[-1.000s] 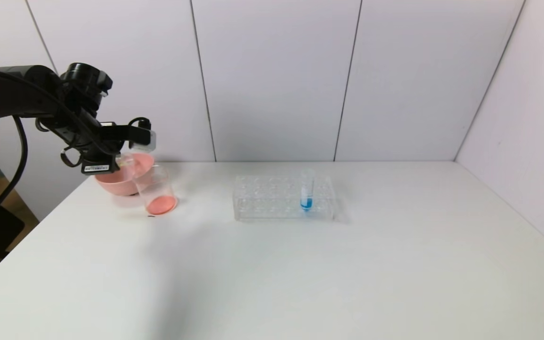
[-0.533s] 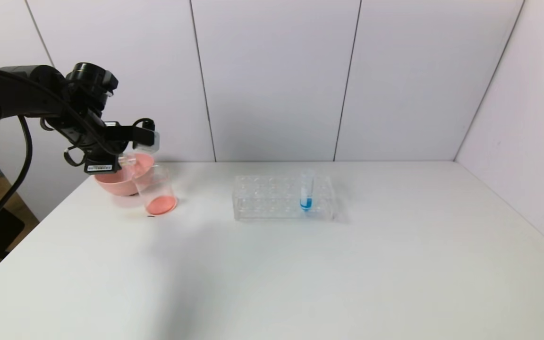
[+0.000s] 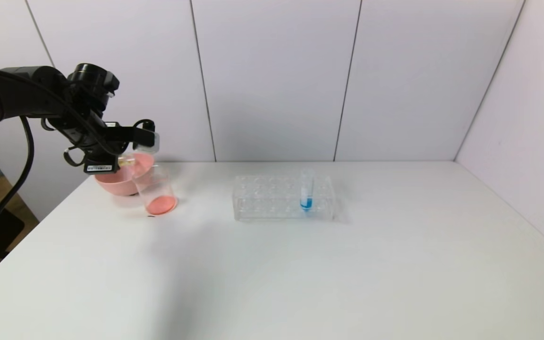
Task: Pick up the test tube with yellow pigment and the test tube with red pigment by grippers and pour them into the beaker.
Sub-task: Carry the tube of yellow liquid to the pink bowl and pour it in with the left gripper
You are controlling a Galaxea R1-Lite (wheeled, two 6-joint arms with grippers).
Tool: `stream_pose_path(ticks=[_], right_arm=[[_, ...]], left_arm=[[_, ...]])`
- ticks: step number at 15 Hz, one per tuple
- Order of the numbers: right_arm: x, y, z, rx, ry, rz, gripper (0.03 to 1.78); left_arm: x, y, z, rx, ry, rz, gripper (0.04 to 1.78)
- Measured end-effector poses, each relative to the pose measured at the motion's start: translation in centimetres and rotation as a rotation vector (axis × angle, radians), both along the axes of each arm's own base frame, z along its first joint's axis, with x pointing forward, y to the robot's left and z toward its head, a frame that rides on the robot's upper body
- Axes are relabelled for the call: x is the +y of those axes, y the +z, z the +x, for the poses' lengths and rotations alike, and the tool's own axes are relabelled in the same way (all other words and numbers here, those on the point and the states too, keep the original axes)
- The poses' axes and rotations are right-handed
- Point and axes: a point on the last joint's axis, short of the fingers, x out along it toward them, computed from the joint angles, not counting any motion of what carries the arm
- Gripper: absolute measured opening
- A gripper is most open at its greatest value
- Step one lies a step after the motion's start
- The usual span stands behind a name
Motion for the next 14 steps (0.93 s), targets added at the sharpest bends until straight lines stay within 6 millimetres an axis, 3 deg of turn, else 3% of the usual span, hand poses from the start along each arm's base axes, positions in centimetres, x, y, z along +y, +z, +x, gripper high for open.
stream_pose_path(ticks=[14], right_arm=[[0.0,0.0,0.0,0.0,0.0,0.0,1.7]], left_arm=[[-0.61,-0.22,0.02,0.012,0.018,0.043,0.43]])
